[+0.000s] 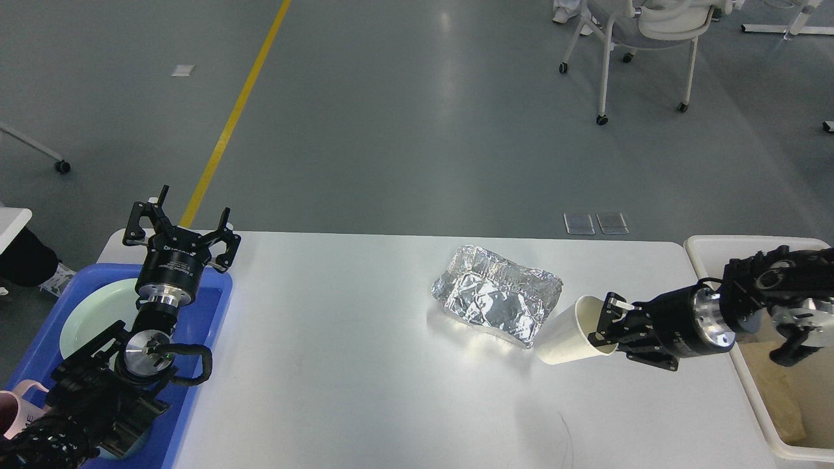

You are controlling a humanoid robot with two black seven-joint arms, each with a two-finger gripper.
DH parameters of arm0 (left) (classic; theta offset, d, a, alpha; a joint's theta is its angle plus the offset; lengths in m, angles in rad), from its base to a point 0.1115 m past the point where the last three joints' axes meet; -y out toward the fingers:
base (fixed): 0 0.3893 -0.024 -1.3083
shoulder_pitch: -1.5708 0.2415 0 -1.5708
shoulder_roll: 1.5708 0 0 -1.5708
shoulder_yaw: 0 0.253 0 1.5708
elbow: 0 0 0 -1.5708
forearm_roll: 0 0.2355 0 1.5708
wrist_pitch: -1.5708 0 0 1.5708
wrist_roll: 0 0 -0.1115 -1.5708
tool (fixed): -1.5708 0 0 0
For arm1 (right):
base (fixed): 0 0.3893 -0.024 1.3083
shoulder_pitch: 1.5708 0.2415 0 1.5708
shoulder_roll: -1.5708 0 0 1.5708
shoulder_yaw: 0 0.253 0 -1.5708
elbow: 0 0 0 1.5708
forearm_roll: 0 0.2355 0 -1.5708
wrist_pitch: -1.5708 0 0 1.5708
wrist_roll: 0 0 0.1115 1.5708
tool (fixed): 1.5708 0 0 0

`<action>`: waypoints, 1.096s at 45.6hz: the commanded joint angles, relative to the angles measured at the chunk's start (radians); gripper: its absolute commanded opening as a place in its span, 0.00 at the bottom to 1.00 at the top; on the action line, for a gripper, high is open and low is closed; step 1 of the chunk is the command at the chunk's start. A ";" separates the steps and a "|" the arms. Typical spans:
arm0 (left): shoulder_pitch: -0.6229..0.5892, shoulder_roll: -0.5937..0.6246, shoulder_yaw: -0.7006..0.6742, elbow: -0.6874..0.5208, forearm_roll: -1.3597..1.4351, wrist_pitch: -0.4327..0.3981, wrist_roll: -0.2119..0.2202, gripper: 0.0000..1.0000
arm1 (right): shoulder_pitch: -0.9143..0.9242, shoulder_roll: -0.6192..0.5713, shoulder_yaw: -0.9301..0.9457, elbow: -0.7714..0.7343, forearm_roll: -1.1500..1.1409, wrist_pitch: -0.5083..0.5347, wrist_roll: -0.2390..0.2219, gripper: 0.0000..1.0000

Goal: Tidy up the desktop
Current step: 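Lift the paper cup and release it into the white bin, then raise the right gripper up away from the bin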

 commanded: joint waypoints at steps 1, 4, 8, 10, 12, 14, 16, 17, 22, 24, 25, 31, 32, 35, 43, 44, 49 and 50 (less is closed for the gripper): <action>0.000 0.000 0.000 0.000 -0.001 0.001 0.000 0.97 | 0.077 -0.088 -0.007 0.010 -0.041 0.049 -0.013 0.00; 0.000 0.000 0.000 0.000 -0.001 0.001 0.000 0.97 | 0.114 -0.128 -0.007 0.003 -0.107 0.081 -0.042 0.00; 0.000 0.000 0.000 0.000 -0.001 0.001 0.000 0.97 | 0.164 -0.151 -0.008 -0.007 -0.240 0.110 -0.080 0.00; 0.000 0.000 0.000 0.000 -0.001 0.001 0.000 0.97 | 0.178 -0.152 -0.010 -0.018 -0.292 0.110 -0.085 0.00; 0.000 0.000 0.000 0.000 -0.001 0.001 0.000 0.97 | 0.180 -0.152 -0.011 -0.047 -0.325 0.110 -0.085 0.00; 0.000 0.000 0.000 0.000 -0.001 0.001 0.000 0.97 | 0.171 -0.151 -0.017 -0.082 -0.342 0.110 -0.085 0.00; 0.000 0.000 0.000 0.000 -0.001 0.001 0.000 0.97 | 0.155 -0.145 -0.028 -0.133 -0.349 0.107 -0.083 0.00; 0.000 0.000 0.000 0.000 -0.001 0.001 0.000 0.97 | 0.143 -0.141 -0.034 -0.162 -0.349 0.106 -0.083 0.00; 0.000 0.000 0.000 0.000 0.000 0.001 0.000 0.97 | 0.037 -0.115 -0.033 -0.344 -0.351 0.087 -0.082 0.00; 0.000 0.000 0.000 0.000 -0.001 0.001 0.000 0.97 | -0.010 -0.112 -0.030 -0.430 -0.351 0.074 -0.080 0.00; 0.000 0.000 0.000 0.000 0.000 0.000 0.000 0.97 | -0.038 -0.111 -0.030 -0.473 -0.349 0.064 -0.079 0.00; 0.000 0.000 0.000 0.000 -0.001 0.001 0.000 0.97 | -0.271 -0.025 0.010 -0.742 -0.313 -0.041 -0.072 0.00; 0.000 0.000 0.000 0.000 -0.001 0.001 0.000 0.97 | -0.326 -0.004 0.024 -0.791 -0.296 -0.069 -0.072 0.00; 0.000 0.000 0.000 0.000 -0.001 0.001 0.000 0.97 | -0.505 0.058 0.079 -0.947 -0.221 -0.165 -0.072 0.00; 0.000 0.000 0.000 0.000 -0.001 0.001 0.000 0.97 | -0.894 0.338 0.157 -1.476 0.016 -0.262 -0.072 0.00; 0.000 0.000 0.000 0.000 -0.001 0.001 0.000 0.97 | -0.917 0.360 0.159 -1.509 0.033 -0.262 -0.072 0.00; 0.000 0.000 0.000 0.000 -0.001 0.001 0.000 0.97 | -0.978 0.420 0.157 -1.560 0.076 -0.279 -0.080 0.00; 0.000 0.000 0.000 0.000 -0.001 0.001 0.000 0.97 | -0.983 0.425 0.165 -1.561 0.076 -0.281 -0.083 0.00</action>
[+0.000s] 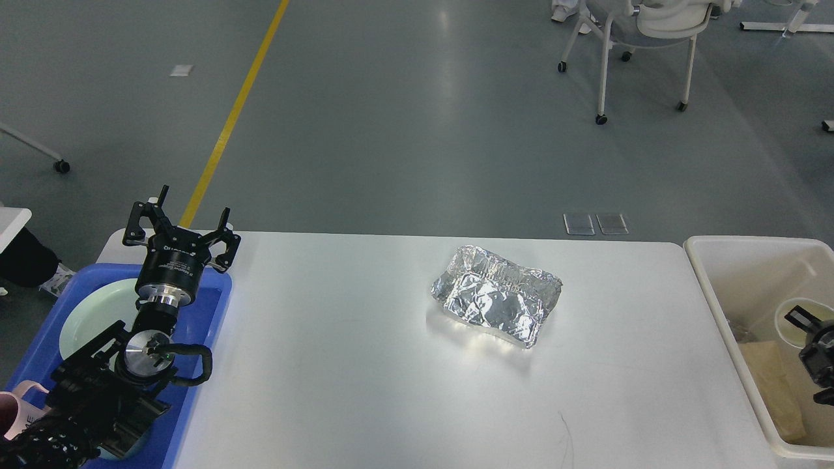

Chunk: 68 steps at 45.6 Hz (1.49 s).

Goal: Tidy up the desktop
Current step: 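Raise the right gripper up away from the bin, then reach the right gripper to the foil tray and grasp it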

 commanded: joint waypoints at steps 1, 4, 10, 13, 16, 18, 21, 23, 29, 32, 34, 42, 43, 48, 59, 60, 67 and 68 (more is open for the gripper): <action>0.000 0.000 0.000 0.000 0.000 0.000 0.000 0.97 | -0.063 0.060 0.010 -0.056 0.039 -0.016 -0.013 0.00; 0.000 0.000 0.000 0.000 0.000 0.000 0.000 0.97 | -0.064 0.060 0.011 -0.056 0.046 -0.016 -0.013 0.43; 0.000 0.000 0.000 0.000 0.000 0.000 0.000 0.97 | -0.072 0.061 0.010 -0.056 0.047 -0.016 -0.013 1.00; 0.000 0.000 0.000 0.000 0.000 0.000 0.000 0.97 | -0.074 0.060 0.010 -0.059 0.047 -0.017 -0.012 1.00; 0.000 0.000 0.000 0.000 0.000 0.000 0.000 0.97 | -0.074 0.061 0.010 -0.061 0.047 -0.019 -0.012 1.00; 0.000 0.000 0.000 0.000 0.000 0.000 0.000 0.97 | -0.074 0.063 0.008 -0.062 0.047 -0.019 -0.012 1.00; 0.000 0.000 0.000 0.000 0.000 0.000 0.000 0.97 | -0.066 0.070 0.007 -0.063 0.047 -0.019 -0.012 1.00; 0.000 0.000 0.000 0.000 0.000 0.000 0.000 0.97 | -0.057 0.070 0.008 -0.061 0.047 -0.016 -0.012 1.00; 0.000 0.000 0.000 0.000 0.000 0.000 0.000 0.97 | 0.000 0.060 0.016 -0.050 0.058 0.003 -0.012 1.00; 0.000 0.000 0.000 0.000 0.000 0.000 0.000 0.97 | 0.043 0.069 0.016 -0.047 0.058 0.004 -0.012 1.00; 0.000 0.000 0.000 0.000 0.000 0.000 0.000 0.97 | 0.084 0.069 0.014 -0.044 0.056 0.006 -0.012 1.00; 0.000 0.000 0.000 0.000 0.000 0.000 0.000 0.97 | 0.331 0.017 -0.018 0.059 0.046 0.159 -0.001 1.00; 0.000 0.000 0.000 0.000 0.000 0.000 0.000 0.97 | 0.368 0.005 -0.022 0.072 0.046 0.203 0.001 1.00; 0.000 0.000 0.000 0.000 0.002 0.000 0.000 0.97 | 0.560 -0.023 -0.038 0.198 0.039 0.406 0.001 1.00; 0.000 0.000 0.000 0.000 0.000 0.000 0.000 0.97 | 0.917 -0.120 -0.050 0.893 -0.114 0.509 -0.013 1.00; 0.000 0.000 0.000 0.000 0.000 0.000 0.000 0.97 | 0.939 -0.117 -0.050 0.948 -0.134 0.507 -0.013 1.00; 0.000 0.000 0.000 0.000 0.002 -0.002 0.000 0.97 | 0.985 -0.115 -0.050 1.088 -0.160 0.507 -0.013 1.00; 0.000 0.000 0.000 0.000 0.000 0.000 0.000 0.97 | 0.985 -0.115 -0.050 1.102 -0.160 0.506 -0.013 1.00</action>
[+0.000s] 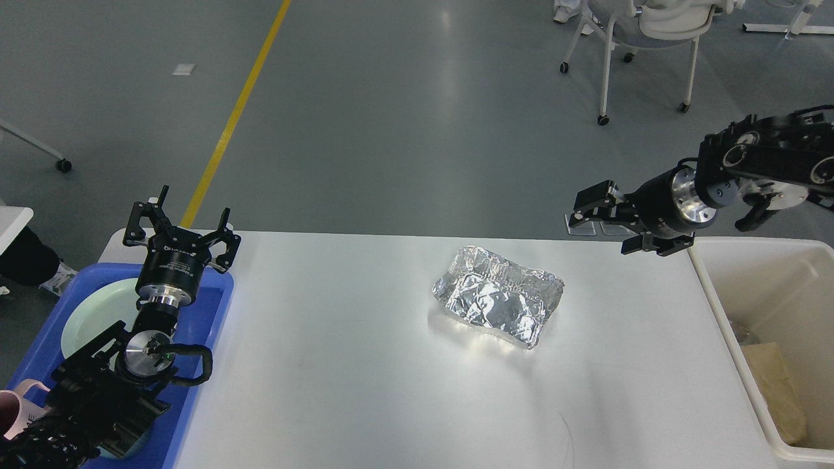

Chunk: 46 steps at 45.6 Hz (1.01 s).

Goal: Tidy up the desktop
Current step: 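Reach the right gripper to the foil tray and grasp it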

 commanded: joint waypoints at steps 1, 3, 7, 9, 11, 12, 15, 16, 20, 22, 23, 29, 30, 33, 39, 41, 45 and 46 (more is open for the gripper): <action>0.000 0.000 0.000 0.000 -0.001 -0.001 0.000 0.97 | 0.021 0.000 0.001 0.096 -0.013 -0.004 0.000 1.00; 0.000 0.000 0.000 0.000 -0.001 -0.001 0.000 0.97 | 0.017 0.004 -0.001 0.117 -0.011 -0.009 0.000 1.00; 0.000 0.000 0.000 0.000 0.001 -0.001 0.000 0.97 | -0.041 0.027 -0.002 0.114 -0.008 -0.026 0.000 1.00; 0.000 0.000 0.000 0.000 0.001 -0.001 0.000 0.97 | -0.093 0.040 -0.001 0.094 -0.010 -0.050 0.000 1.00; 0.000 0.000 0.000 0.000 0.001 -0.001 0.000 0.97 | -0.143 0.050 0.001 0.067 -0.010 -0.090 0.000 1.00; 0.000 0.000 0.000 0.000 0.001 -0.001 0.000 0.97 | -0.164 0.057 0.002 0.053 -0.010 -0.113 0.000 1.00; 0.000 0.000 0.000 0.000 0.001 -0.001 0.000 0.97 | -0.239 0.080 0.008 0.009 -0.010 -0.173 0.000 1.00; 0.000 0.000 0.000 0.000 0.001 -0.001 0.000 0.97 | -0.268 0.090 0.011 -0.013 -0.010 -0.195 0.000 1.00; 0.000 0.000 0.000 0.000 0.001 -0.001 0.000 0.97 | -0.350 0.135 0.033 -0.097 -0.010 -0.251 0.001 1.00; 0.000 0.000 0.000 0.000 0.001 -0.001 0.000 0.97 | -0.374 0.147 0.051 -0.126 -0.010 -0.264 0.001 1.00; 0.000 0.000 0.000 0.000 0.001 -0.001 0.000 0.97 | -0.387 0.150 0.062 -0.137 -0.010 -0.265 0.001 1.00; 0.000 0.000 0.000 -0.002 0.001 -0.001 0.000 0.97 | -0.456 0.181 0.136 -0.169 -0.010 -0.274 0.001 1.00; 0.000 0.000 0.000 0.000 0.001 -0.001 0.000 0.97 | -0.466 0.192 0.145 -0.179 -0.008 -0.279 0.001 1.00; 0.000 0.000 0.000 0.000 0.001 -0.001 0.000 0.97 | -0.497 0.216 0.162 -0.209 -0.008 -0.311 0.003 1.00; 0.000 0.000 0.000 0.000 0.001 -0.001 0.000 0.97 | -0.569 0.282 0.165 -0.272 -0.008 -0.382 0.007 1.00; 0.000 0.000 0.000 0.000 0.001 -0.001 0.000 0.97 | -0.578 0.293 0.165 -0.285 -0.008 -0.397 0.010 1.00; 0.000 0.000 0.000 0.000 0.001 -0.001 0.000 0.97 | -0.592 0.307 0.163 -0.306 -0.008 -0.442 0.016 0.86; 0.000 0.000 0.000 0.000 0.001 -0.001 0.000 0.97 | -0.597 0.308 0.160 -0.311 -0.008 -0.455 0.023 0.74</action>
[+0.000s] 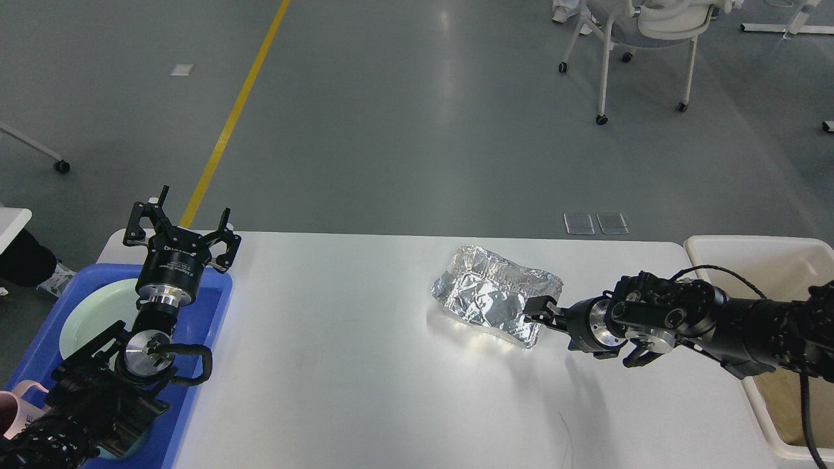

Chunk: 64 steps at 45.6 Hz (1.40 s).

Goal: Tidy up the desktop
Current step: 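Reach the right gripper to the foil tray and grasp it, then lift the foil tray and drop it into the white bin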

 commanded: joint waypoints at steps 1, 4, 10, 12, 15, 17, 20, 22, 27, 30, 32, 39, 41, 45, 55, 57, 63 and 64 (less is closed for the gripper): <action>0.000 0.000 0.000 0.000 0.000 0.000 0.000 0.97 | -0.025 0.018 -0.007 -0.031 -0.003 -0.066 0.019 0.60; 0.000 0.000 0.000 0.000 0.000 0.000 0.000 0.97 | -0.025 0.022 -0.009 -0.032 -0.009 -0.077 0.041 0.26; 0.000 0.000 0.000 0.000 0.000 0.000 0.000 0.97 | -0.025 0.021 -0.009 -0.028 -0.017 -0.092 0.044 0.00; 0.000 0.000 0.000 0.000 0.000 0.000 0.000 0.97 | -0.025 0.018 -0.007 -0.028 -0.017 -0.097 0.044 0.00; 0.000 0.000 0.000 0.000 0.000 0.000 0.000 0.97 | -0.025 0.018 -0.007 -0.028 -0.017 -0.103 0.044 0.00; 0.000 0.000 0.000 0.000 0.000 0.000 0.000 0.97 | -0.025 0.019 -0.007 -0.028 -0.017 -0.111 0.044 0.00; 0.000 0.000 0.000 0.000 0.000 0.000 0.000 0.97 | -0.025 0.018 -0.007 -0.026 -0.015 -0.117 0.044 0.00; 0.000 0.000 0.000 0.000 0.000 0.000 0.000 0.97 | -0.025 0.018 -0.007 -0.026 -0.015 -0.117 0.044 0.00; 0.000 0.000 0.000 0.000 0.000 0.000 0.000 0.97 | -0.027 0.016 -0.007 -0.026 -0.015 -0.118 0.044 0.00; 0.000 0.000 0.000 0.000 0.000 0.000 0.000 0.97 | -0.027 0.016 -0.006 -0.026 -0.015 -0.118 0.044 0.00; 0.000 0.000 0.000 0.000 0.000 0.000 0.000 0.97 | -0.027 0.016 -0.006 -0.026 -0.015 -0.118 0.044 0.00; 0.000 0.000 0.000 0.000 0.000 0.000 0.000 0.97 | -0.027 0.008 -0.006 -0.019 -0.015 -0.118 0.044 0.00; 0.000 0.000 0.000 0.000 0.000 0.000 0.000 0.97 | -0.024 -0.001 -0.009 -0.012 -0.015 -0.118 0.044 0.00; 0.000 0.000 0.000 0.000 0.000 0.000 0.000 0.97 | -0.004 -0.047 -0.012 0.024 -0.015 -0.114 0.044 0.00; 0.000 0.000 0.000 0.000 0.000 0.000 0.000 0.97 | 0.209 -0.280 -0.038 0.251 -0.051 -0.068 0.035 0.00; 0.000 0.000 0.000 0.000 0.000 0.000 0.000 0.97 | 0.290 -0.333 -0.058 0.316 -0.077 -0.034 0.035 0.00; 0.000 0.000 0.000 0.000 0.000 0.000 0.000 0.97 | 0.579 -0.473 -0.107 0.527 -0.136 0.121 0.035 0.00; 0.000 0.000 0.000 0.000 0.000 0.000 0.000 0.97 | 0.626 -0.496 -0.110 0.561 -0.140 0.153 0.035 0.00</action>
